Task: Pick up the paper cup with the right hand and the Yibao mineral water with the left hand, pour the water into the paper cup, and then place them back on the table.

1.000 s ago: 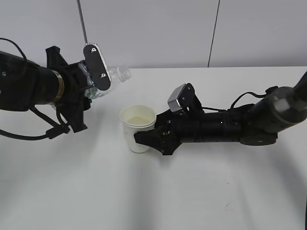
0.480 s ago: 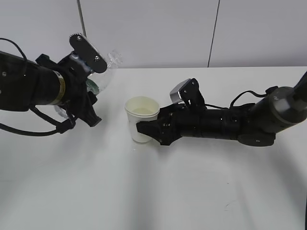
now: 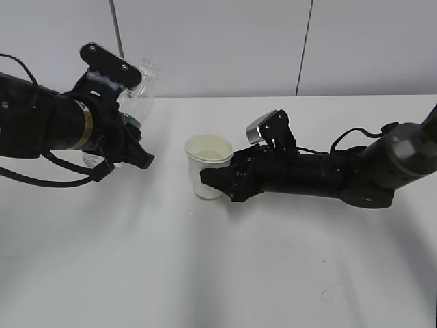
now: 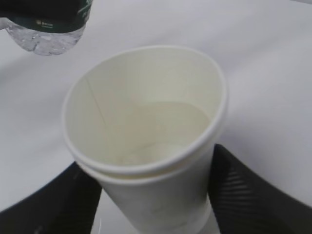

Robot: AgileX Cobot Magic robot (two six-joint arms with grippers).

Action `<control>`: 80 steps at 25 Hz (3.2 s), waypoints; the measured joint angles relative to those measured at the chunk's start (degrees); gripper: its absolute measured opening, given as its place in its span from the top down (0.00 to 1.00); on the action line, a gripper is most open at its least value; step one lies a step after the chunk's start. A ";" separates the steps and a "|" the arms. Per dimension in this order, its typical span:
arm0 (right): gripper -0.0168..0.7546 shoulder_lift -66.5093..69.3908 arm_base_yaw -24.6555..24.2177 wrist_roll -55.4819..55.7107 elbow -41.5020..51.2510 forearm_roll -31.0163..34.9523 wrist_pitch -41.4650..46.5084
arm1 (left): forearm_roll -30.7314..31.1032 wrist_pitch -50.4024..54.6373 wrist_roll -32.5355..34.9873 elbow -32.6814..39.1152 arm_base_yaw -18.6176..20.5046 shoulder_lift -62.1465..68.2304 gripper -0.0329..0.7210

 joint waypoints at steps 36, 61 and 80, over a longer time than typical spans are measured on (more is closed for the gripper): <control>0.31 0.00 -2.31 -0.11 0.00 0.68 0.35 | 6.82 -24.09 -5.46 -8.46 16.88 7.85 0.51; 0.31 0.00 -2.31 -0.11 0.00 0.75 0.35 | -24.57 -53.06 29.55 -14.85 25.60 18.29 0.51; 0.31 0.00 -2.31 -0.11 0.00 2.82 0.35 | -37.53 -69.26 43.95 -15.23 25.93 31.28 0.51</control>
